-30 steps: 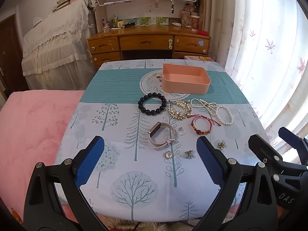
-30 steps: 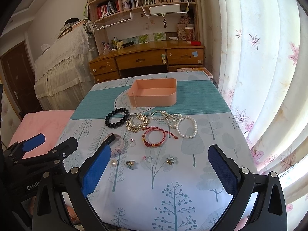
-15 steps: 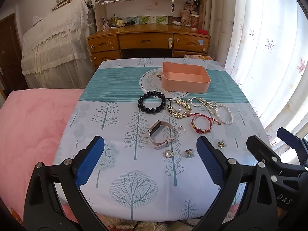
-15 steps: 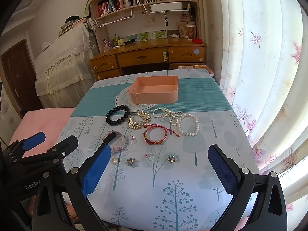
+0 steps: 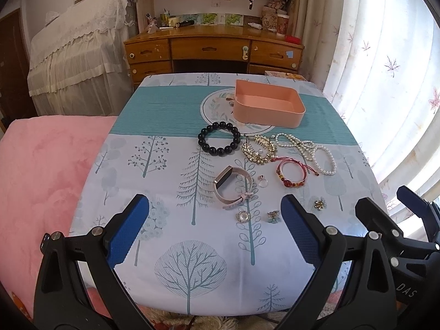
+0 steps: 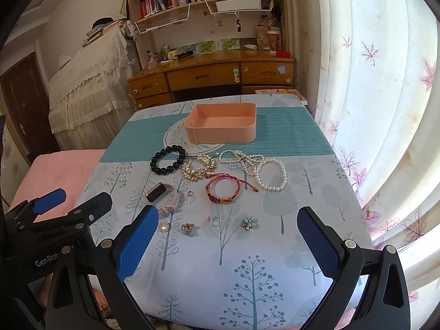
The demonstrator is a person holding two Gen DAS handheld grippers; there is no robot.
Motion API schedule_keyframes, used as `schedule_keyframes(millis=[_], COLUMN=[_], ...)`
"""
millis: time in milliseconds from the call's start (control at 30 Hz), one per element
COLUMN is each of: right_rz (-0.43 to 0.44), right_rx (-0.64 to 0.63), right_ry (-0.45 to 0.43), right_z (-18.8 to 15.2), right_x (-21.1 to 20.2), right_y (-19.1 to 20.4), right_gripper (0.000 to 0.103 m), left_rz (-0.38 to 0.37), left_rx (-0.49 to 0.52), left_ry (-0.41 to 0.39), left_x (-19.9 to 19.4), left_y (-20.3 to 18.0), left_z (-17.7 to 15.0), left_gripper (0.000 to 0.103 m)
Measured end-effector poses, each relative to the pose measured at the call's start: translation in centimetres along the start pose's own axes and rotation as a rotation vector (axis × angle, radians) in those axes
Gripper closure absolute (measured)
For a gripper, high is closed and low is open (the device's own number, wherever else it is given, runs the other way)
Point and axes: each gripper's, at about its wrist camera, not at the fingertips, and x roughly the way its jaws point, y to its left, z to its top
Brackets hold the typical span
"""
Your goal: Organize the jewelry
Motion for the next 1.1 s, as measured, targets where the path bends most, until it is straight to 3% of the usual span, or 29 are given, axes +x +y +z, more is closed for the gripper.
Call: schedule_keyframes(millis=[667, 933, 1100], right_rz=[0.033, 0.042, -0.010], right_rx=[0.027, 0.022, -0.038], right_ry=[0.042, 0.064, 0.038], right_z=[0.2, 1.4, 3.6], right_x=[1.7, 3.4, 4.5], right_y=[-0.1, -0.3, -0.5], right_gripper=[0.001, 0.002, 0.003], left_rz=[0.006, -0.030, 0.024], left_rx=[-0.003, -0.004, 0.025], left_ry=[0.037, 0.057, 0.009], left_x=[1.5, 3.5, 4.7], left_y=[0.3, 1.6, 3.9], left_z=[0.8, 2.4, 4.5], left_gripper=[0.007, 0.007, 0.008])
